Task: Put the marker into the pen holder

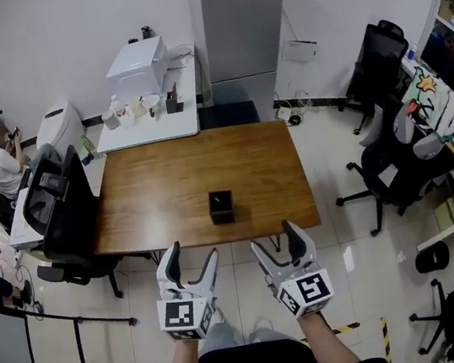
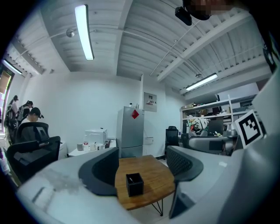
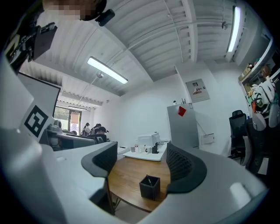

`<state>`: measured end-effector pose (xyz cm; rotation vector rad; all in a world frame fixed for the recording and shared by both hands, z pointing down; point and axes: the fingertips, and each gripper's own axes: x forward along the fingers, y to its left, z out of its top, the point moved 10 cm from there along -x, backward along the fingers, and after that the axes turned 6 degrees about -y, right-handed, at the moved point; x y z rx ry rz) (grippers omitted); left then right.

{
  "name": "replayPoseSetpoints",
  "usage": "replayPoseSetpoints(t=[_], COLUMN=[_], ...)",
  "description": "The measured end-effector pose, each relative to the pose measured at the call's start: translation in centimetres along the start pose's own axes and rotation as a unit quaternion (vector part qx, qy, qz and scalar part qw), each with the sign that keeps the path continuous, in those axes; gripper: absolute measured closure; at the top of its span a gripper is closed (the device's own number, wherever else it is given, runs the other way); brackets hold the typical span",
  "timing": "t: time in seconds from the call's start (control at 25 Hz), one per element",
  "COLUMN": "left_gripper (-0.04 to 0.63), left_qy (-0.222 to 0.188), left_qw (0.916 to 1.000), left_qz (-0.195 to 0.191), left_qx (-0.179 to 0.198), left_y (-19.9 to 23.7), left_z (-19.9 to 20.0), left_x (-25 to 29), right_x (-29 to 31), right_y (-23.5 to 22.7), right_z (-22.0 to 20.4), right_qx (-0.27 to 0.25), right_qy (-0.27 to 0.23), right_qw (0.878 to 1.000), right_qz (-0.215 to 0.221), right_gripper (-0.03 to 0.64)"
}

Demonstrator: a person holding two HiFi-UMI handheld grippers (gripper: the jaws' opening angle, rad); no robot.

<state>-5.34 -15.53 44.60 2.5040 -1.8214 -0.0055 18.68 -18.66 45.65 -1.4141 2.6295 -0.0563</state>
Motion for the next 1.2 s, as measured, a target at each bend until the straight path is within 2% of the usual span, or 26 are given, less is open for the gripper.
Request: replayPoseSetpoints(t=[0.24,0.4,0.96,1.2], left_gripper=[0.250,0.250,0.253,0.253], left_qy=[-0.032,-0.021,-0.022,-0.041], left_qw=[0.9994,0.9992,0.9986,0.9980], left_qz=[-0.013,-0.031,-0.047,-0.044], left_qx=[-0.003,0.014,0.006,-0.021], left_y=[0.8,2.2,5.9,6.4], left_z=[1.8,2.0,1.7,1.3], left_x=[0.1,-0.1,-0.5,-0.2], right_x=[0.6,1.8,4.6,4.8], right_y=[1.1,2.3,5.3,5.6], right_z=[0.8,0.8,1.1,0.5], right_qx=[-0.009,-0.015,-0.045,-0.053], right_qy=[-0.009,-0.012,-0.007,0.009], right_qw=[1.000,0.999,0.997,0.997], right_qz=[-0.025,-0.039,-0.056,-0.064], right_gripper=[0.273,0.273,0.275,0.275])
